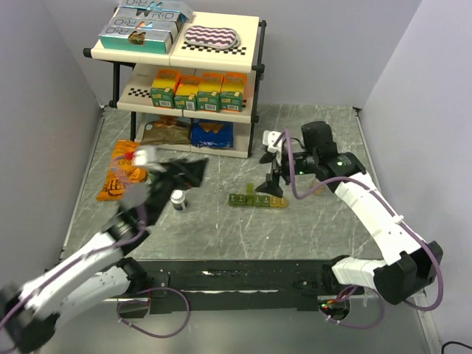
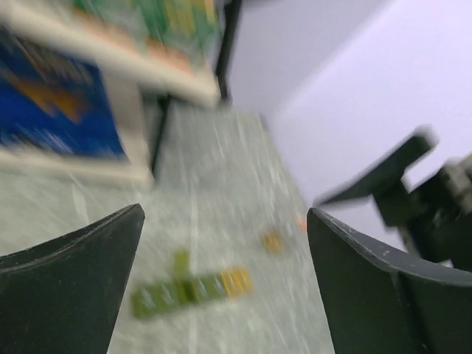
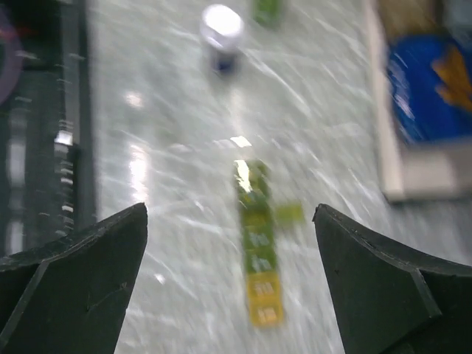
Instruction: Sort the pills into containers
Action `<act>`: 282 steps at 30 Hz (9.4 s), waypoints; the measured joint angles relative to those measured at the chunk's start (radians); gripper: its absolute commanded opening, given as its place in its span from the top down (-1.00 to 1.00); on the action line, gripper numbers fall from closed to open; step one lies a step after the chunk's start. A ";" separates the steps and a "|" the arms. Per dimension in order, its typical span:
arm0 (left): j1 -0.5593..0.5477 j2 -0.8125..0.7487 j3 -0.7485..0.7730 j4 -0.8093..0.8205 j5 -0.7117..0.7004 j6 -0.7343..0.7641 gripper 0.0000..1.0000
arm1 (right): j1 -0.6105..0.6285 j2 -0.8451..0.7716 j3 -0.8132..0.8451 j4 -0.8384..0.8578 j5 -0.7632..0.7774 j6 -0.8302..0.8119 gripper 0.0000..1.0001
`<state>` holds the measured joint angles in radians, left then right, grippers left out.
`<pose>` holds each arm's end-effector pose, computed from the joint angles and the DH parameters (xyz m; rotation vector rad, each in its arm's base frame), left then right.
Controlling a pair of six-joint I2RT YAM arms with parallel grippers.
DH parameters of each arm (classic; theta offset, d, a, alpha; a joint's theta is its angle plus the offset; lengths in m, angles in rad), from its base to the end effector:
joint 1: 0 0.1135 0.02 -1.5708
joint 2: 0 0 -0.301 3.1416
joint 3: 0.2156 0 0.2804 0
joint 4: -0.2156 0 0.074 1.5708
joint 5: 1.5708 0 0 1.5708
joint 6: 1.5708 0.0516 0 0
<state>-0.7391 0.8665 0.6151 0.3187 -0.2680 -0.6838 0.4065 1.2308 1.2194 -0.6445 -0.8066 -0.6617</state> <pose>0.1783 -0.1440 0.3412 -0.1822 1.5695 -0.9326 0.2435 0.1454 0.3872 -1.4090 1.5396 0.7365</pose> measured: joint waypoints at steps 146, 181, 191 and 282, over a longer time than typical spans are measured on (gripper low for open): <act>-0.330 -0.047 -0.155 -0.122 0.483 0.716 0.98 | 0.264 0.025 -0.049 -0.125 -0.282 -0.168 -0.60; -0.332 -0.021 -0.182 -0.068 0.270 0.703 0.98 | 0.240 0.097 -0.079 0.116 -0.127 0.680 0.85; -0.291 -0.043 -0.183 -0.134 0.570 0.686 0.98 | 0.374 0.052 -0.027 -0.120 -0.111 0.003 0.87; -0.270 -0.045 -0.217 -0.006 0.604 0.507 -0.31 | 0.385 0.096 0.011 -0.088 -0.155 0.159 0.98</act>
<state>-1.0092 0.8215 0.3981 0.3130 0.3363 -0.1768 0.7910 1.3266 1.2301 -0.7322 -0.9619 -0.5022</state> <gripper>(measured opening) 0.651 0.499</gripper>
